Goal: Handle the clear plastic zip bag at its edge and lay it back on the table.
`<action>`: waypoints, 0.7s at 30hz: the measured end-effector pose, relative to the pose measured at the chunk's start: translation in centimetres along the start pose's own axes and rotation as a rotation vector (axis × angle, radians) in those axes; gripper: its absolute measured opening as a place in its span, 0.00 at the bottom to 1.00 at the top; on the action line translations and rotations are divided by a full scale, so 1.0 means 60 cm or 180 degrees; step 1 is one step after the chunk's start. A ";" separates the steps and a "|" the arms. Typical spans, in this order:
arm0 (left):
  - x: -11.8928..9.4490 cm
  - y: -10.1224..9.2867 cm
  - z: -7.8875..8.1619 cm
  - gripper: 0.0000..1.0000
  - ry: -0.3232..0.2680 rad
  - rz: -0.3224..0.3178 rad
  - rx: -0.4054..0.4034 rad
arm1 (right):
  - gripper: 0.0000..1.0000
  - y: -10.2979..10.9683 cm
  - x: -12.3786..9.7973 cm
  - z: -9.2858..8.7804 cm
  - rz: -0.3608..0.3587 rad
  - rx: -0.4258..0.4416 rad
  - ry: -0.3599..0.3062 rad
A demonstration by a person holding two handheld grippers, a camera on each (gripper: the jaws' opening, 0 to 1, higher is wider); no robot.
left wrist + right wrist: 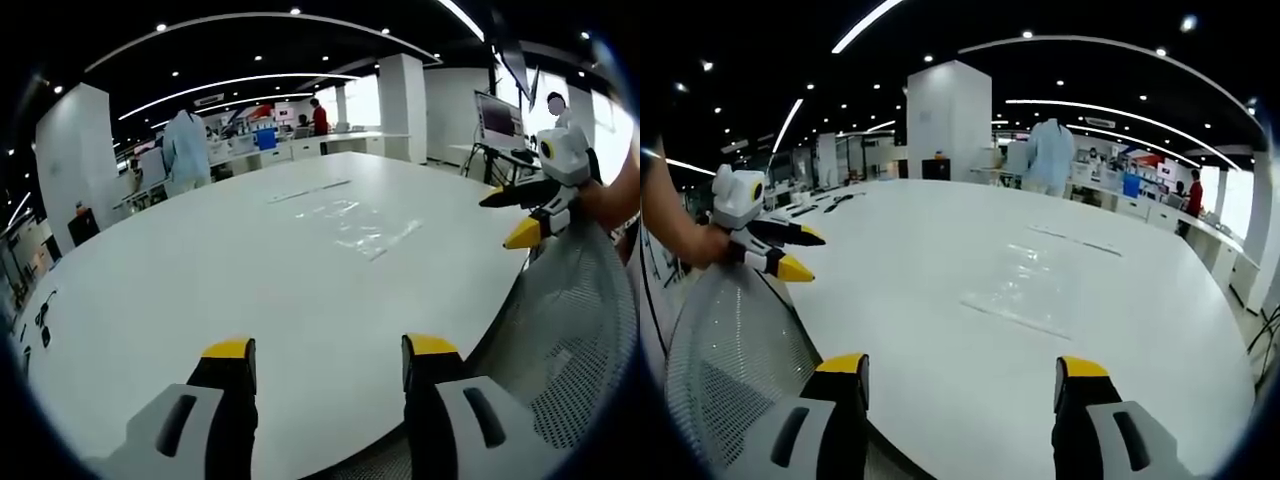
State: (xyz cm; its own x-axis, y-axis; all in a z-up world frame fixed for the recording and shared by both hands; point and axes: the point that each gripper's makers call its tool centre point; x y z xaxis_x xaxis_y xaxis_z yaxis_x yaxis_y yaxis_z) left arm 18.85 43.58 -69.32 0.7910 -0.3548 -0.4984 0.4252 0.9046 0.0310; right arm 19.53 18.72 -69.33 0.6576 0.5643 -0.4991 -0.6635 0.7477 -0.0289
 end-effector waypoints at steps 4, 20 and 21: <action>0.000 0.002 -0.002 0.57 0.0007 0.0006 0.0000 | 0.73 0.000 -0.001 0.001 0.0007 -0.0025 -0.0008; -0.002 0.001 0.001 0.56 -0.0001 -0.0005 -0.0018 | 0.70 0.010 -0.004 0.000 0.0153 -0.0136 0.0031; -0.002 0.001 0.000 0.56 0.0004 -0.0011 -0.0018 | 0.70 0.011 -0.005 0.000 0.0159 -0.0129 0.0036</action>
Point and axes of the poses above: the point that each gripper's makers call its tool centre point, and the gripper's own axes: x roughly forward along the fingers, y roughly to its left, z roughly out of its top, and after that the axes turned 2 degrees about -x, right-handed
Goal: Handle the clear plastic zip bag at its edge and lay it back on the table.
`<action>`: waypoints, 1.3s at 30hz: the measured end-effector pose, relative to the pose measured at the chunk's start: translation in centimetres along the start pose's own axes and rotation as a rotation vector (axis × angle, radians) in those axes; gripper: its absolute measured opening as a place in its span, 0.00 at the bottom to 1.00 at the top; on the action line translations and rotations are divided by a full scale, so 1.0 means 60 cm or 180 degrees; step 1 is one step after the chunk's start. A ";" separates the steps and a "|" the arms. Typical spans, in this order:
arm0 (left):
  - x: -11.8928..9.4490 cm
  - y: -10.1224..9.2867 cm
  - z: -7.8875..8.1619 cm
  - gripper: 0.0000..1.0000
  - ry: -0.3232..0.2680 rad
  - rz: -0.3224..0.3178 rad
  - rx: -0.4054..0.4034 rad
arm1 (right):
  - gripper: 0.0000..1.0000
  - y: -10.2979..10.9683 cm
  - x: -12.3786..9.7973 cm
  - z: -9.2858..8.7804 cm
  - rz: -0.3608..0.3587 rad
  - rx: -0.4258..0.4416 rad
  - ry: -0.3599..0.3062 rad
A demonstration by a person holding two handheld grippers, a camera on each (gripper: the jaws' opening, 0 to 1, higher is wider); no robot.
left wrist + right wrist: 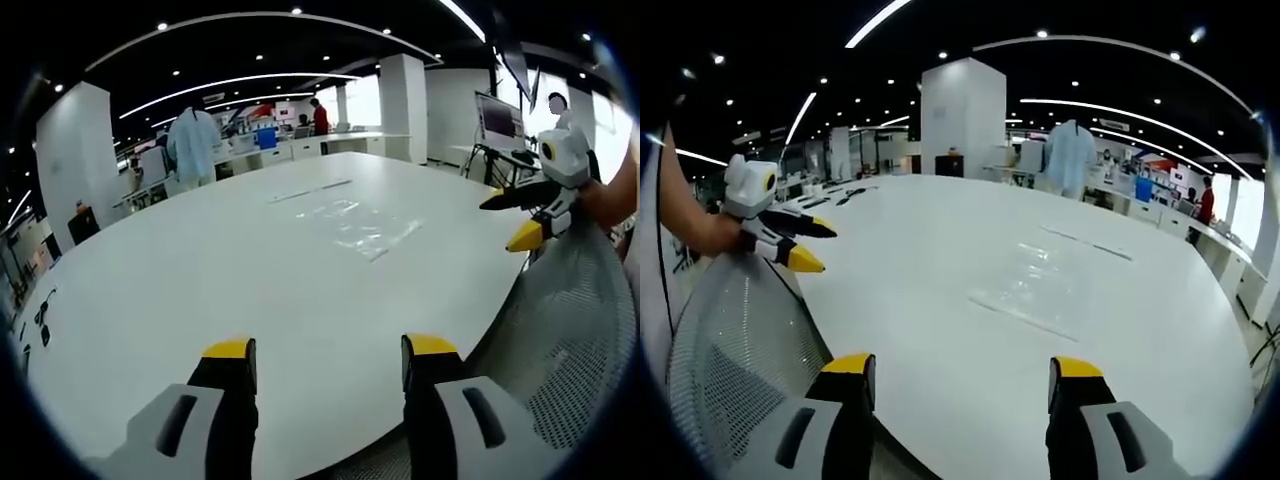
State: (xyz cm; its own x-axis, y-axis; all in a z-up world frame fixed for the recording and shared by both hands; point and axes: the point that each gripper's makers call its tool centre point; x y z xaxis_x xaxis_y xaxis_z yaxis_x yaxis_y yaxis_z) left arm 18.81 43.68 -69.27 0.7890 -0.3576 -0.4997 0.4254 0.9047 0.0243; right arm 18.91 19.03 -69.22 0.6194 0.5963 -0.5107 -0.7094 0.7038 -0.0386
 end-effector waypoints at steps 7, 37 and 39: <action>0.000 0.001 -0.003 0.56 0.0002 -0.0026 -0.0002 | 0.69 0.000 -0.001 -0.001 0.0035 -0.0007 0.0012; -0.006 -0.014 0.007 0.55 0.0019 -0.0071 -0.0021 | 0.68 -0.030 0.031 0.011 0.0259 -0.0437 0.0162; -0.006 -0.014 0.008 0.55 0.0012 -0.0070 -0.0028 | 0.66 -0.037 0.037 0.013 0.0260 -0.0506 0.0177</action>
Point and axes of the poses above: the point that each gripper's makers call its tool centre point, and the gripper's own axes: x roughly forward along the fingers, y roughly to its left, z roughly out of its top, and after that the axes turned 2 degrees about -x, right-handed
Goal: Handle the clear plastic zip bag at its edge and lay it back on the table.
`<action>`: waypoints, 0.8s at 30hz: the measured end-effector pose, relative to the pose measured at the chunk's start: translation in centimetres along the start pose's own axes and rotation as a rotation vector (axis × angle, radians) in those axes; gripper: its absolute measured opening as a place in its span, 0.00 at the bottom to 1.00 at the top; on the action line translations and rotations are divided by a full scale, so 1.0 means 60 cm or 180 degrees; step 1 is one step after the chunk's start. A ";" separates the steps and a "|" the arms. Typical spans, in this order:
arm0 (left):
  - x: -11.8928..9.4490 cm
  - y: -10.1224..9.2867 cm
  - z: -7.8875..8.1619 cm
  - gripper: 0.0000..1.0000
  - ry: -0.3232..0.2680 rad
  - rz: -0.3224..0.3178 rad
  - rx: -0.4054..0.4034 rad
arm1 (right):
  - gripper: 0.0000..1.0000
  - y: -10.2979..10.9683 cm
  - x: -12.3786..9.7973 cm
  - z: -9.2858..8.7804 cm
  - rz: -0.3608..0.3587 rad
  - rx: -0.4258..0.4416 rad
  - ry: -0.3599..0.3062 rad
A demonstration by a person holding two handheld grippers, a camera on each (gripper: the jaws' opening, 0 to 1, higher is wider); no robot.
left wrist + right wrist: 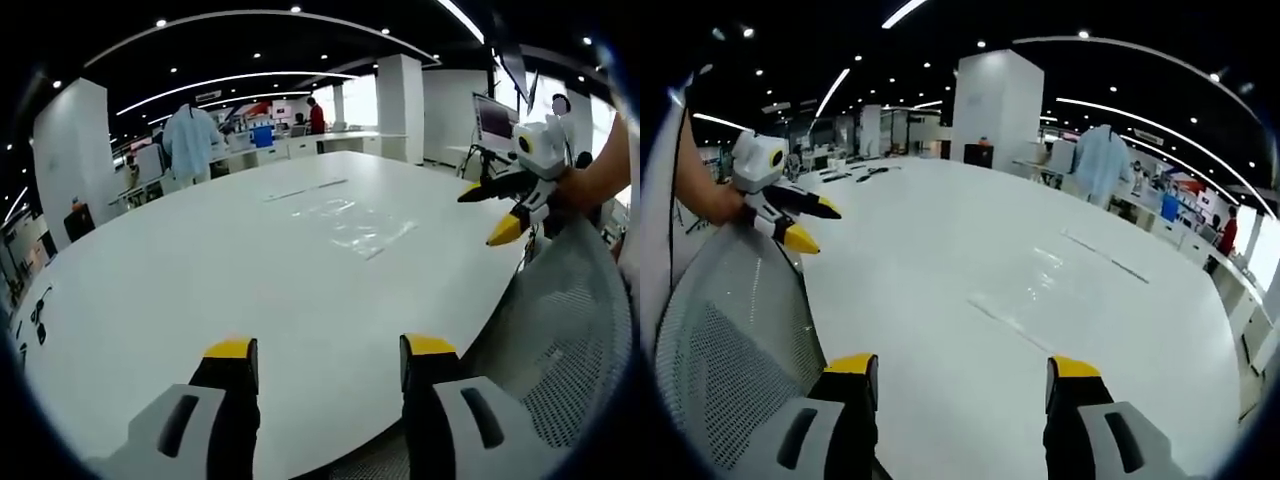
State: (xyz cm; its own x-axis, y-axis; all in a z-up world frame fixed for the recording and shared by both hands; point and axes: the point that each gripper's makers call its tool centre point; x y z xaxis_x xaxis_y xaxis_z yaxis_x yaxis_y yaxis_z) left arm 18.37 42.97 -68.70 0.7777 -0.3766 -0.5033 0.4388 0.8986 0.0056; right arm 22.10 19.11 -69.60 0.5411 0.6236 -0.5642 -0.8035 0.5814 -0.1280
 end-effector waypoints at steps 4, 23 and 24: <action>0.000 0.002 -0.001 0.55 -0.0003 -0.0003 -0.0001 | 0.63 -0.017 0.012 -0.003 -0.0008 -0.0151 0.0072; -0.005 0.005 0.003 0.55 -0.0034 -0.0014 -0.0108 | 0.52 -0.118 0.063 -0.031 -0.0082 -0.0652 0.0424; -0.005 0.007 0.004 0.56 -0.0042 -0.0013 -0.0127 | 0.52 -0.124 0.066 -0.033 -0.0091 -0.0675 0.0442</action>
Point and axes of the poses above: the point that each gripper's makers call its tool centre point, and the gripper's own axes: x roughly forward along the fingers, y roughly to its left, z roughly out of its top, and after that the axes turned 2 degrees about -x, right-handed
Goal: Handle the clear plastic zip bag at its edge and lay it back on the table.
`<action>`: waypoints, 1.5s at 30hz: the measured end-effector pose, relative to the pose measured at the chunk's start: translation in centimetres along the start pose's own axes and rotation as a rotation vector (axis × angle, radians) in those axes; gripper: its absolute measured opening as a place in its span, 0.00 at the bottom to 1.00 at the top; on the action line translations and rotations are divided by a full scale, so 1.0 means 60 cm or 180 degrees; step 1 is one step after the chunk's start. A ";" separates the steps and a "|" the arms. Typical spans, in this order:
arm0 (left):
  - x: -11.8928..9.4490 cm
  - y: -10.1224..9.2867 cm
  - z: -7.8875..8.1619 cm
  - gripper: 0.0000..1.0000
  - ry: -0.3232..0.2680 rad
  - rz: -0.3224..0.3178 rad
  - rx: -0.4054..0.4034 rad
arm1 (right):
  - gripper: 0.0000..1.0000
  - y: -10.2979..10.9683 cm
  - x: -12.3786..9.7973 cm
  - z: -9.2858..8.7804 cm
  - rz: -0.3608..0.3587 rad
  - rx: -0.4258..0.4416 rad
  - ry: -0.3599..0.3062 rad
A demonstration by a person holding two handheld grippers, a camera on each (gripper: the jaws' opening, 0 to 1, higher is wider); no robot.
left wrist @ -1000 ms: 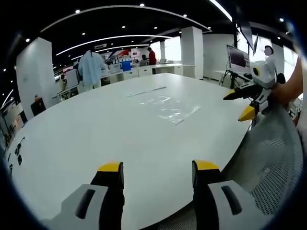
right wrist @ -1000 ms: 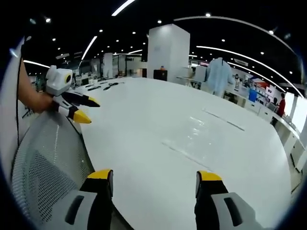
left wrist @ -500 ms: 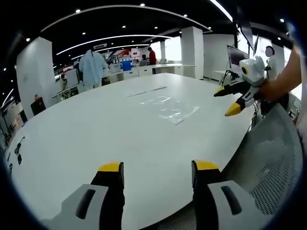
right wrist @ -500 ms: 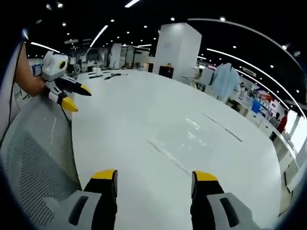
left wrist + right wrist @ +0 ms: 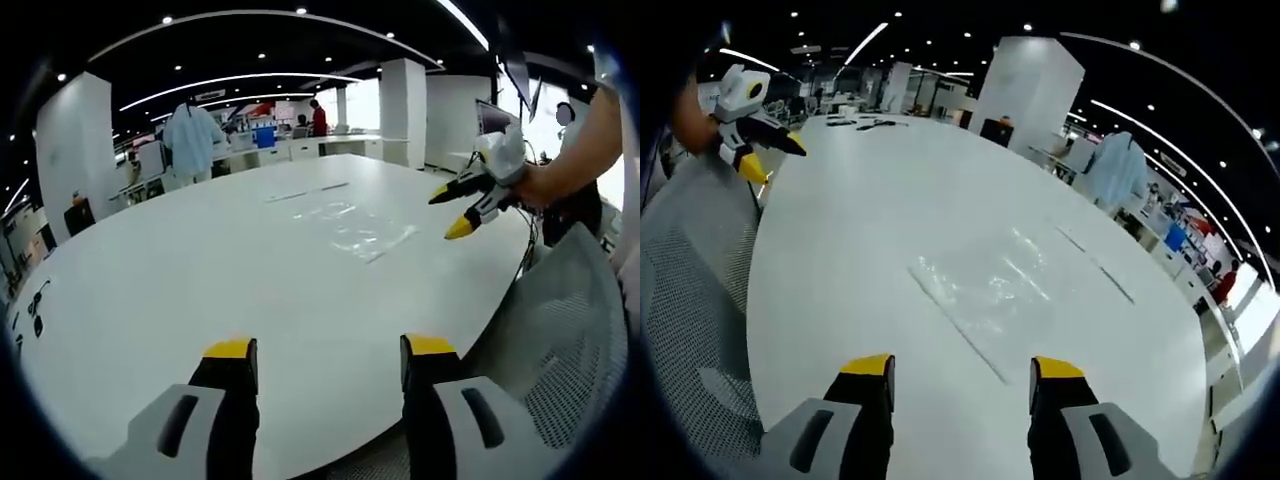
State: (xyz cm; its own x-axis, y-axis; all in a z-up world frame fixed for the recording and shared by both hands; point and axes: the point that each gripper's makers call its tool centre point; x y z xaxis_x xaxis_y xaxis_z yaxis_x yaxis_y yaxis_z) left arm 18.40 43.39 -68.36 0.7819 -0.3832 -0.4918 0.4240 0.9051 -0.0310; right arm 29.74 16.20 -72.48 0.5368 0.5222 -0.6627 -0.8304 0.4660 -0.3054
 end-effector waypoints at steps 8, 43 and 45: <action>0.000 0.000 0.001 0.57 -0.0024 -0.0013 -0.0070 | 0.46 -0.025 0.019 -0.014 0.0015 -0.0172 0.0120; -0.002 0.009 0.001 0.55 -0.0035 0.0051 -0.0139 | 0.13 -0.057 0.070 -0.064 0.0367 -0.1224 0.0606; -0.002 0.008 0.002 0.55 -0.0035 0.0056 -0.0139 | 0.12 -0.057 0.073 -0.067 0.0392 -0.1267 0.0622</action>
State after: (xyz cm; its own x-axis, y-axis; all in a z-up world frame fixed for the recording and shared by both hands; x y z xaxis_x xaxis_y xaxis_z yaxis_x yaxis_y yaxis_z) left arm 18.60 43.86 -68.22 0.7942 -0.3688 -0.4830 0.3899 0.9189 -0.0605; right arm 34.33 14.03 -77.08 0.4240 0.3941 -0.8154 -0.8995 0.0784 -0.4298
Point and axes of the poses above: the point that each gripper's makers call its tool centre point, and the gripper's own axes: x roughly forward along the fingers, y roughly to its left, z roughly out of its top, and after that the axes turned 2 degrees about -x, right-handed
